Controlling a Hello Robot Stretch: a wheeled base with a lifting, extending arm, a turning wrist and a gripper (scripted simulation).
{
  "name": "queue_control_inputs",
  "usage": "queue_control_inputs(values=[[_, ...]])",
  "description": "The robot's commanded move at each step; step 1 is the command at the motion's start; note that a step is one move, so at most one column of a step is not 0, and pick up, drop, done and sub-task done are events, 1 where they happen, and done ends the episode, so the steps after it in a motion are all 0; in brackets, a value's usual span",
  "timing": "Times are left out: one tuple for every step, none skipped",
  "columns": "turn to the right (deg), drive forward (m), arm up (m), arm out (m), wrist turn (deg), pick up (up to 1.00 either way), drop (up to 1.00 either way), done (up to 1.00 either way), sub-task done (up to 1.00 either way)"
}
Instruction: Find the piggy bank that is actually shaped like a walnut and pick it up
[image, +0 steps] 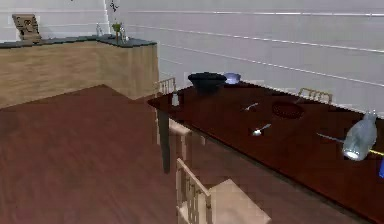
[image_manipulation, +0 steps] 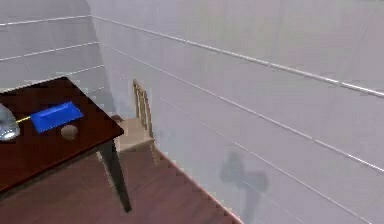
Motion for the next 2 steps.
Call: queue_control_inputs(values=[[-30.0,0.00,0.00,0.00,0.0,0.00,0.00,0.00,0.00],[-3.0,0.00,0.00,0.00,0.0,0.00,0.00,0.00,0.00]])
